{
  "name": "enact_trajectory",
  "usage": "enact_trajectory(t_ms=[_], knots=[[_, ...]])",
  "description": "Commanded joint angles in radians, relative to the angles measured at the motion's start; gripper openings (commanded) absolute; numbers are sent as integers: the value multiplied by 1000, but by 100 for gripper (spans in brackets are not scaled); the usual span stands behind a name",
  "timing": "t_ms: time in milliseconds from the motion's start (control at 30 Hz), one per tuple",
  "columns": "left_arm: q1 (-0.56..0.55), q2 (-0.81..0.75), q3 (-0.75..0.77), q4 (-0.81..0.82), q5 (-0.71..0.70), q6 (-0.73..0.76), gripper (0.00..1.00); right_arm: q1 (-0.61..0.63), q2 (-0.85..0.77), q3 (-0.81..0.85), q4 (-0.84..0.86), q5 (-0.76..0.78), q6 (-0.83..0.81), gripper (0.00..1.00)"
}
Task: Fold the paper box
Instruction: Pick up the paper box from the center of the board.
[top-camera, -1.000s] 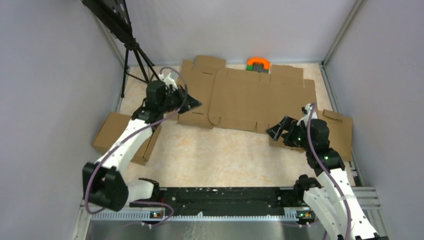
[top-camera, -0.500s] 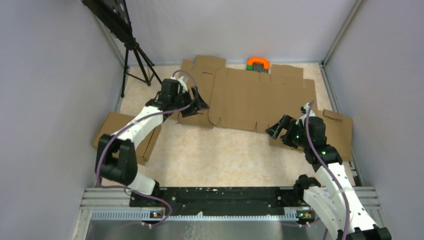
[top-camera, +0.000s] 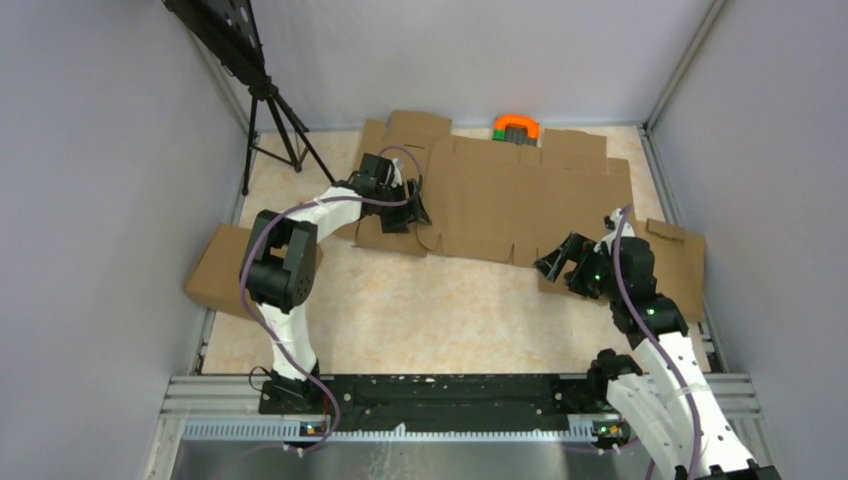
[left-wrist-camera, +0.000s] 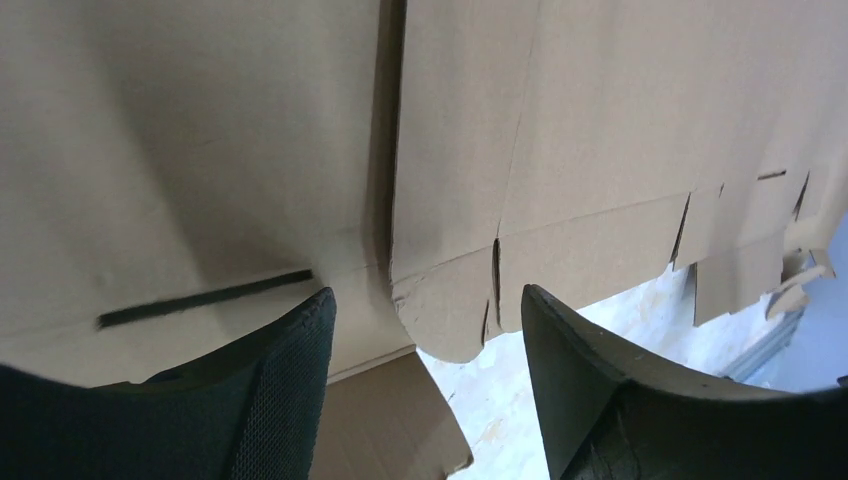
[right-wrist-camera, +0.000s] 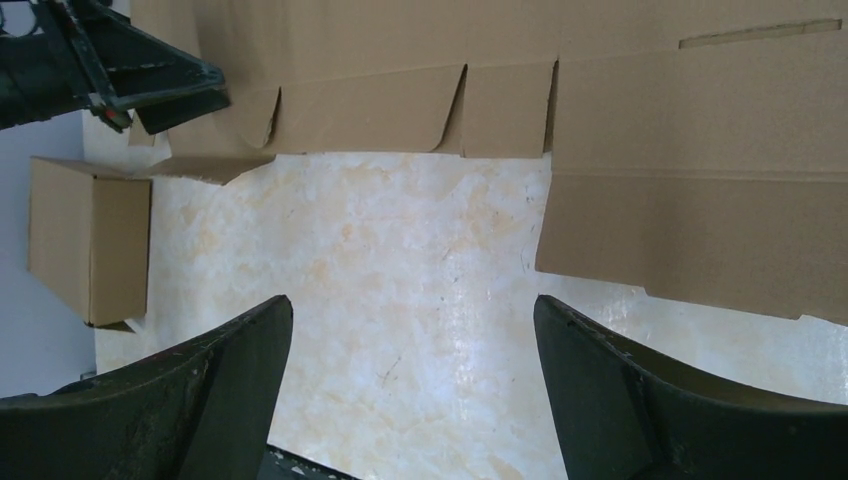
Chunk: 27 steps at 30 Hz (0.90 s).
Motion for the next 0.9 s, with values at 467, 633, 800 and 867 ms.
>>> enact_trajectory(t_ms=[467, 633, 800, 867], knots=[[64, 113, -66, 443, 470, -276, 51, 4, -22, 16, 38, -32, -16, 88], [65, 154, -54, 492, 491, -316, 52, 4, -41, 13, 43, -38, -12, 87], [53, 188, -43, 548, 511, -354, 46, 3, -37, 16, 45, -43, -9, 87], [45, 190, -22, 510, 487, -328, 45, 3, -36, 16, 44, -42, -10, 87]])
